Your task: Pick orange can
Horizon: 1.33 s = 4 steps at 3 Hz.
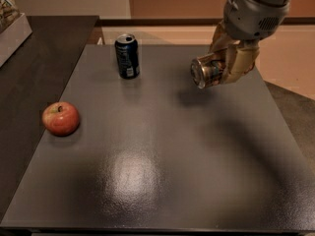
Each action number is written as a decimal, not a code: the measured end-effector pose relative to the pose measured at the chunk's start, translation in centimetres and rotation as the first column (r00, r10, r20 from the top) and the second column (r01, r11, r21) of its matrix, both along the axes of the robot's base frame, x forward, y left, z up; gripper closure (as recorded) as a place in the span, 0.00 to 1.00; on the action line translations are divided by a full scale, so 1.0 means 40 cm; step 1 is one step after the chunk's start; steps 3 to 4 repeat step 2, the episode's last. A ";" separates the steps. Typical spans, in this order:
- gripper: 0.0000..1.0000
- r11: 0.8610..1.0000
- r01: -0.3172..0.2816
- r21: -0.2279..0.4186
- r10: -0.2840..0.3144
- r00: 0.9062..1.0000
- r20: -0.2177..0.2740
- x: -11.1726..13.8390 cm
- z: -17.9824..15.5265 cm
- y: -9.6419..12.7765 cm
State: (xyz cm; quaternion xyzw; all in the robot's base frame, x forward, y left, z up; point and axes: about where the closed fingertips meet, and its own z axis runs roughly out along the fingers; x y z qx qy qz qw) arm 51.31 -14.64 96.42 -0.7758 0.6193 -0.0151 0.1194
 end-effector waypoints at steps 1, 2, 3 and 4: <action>1.00 0.998 0.021 0.053 -0.023 0.999 0.036 0.017 0.046 0.029; 1.00 0.998 0.022 0.061 -0.025 0.998 0.054 0.027 0.050 0.034; 1.00 0.998 0.022 0.061 -0.025 0.998 0.054 0.027 0.050 0.034; 1.00 0.998 0.022 0.061 -0.025 0.998 0.054 0.027 0.050 0.034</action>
Offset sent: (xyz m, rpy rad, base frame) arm 0.0012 0.0077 0.0148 0.0377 -0.0105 -0.0188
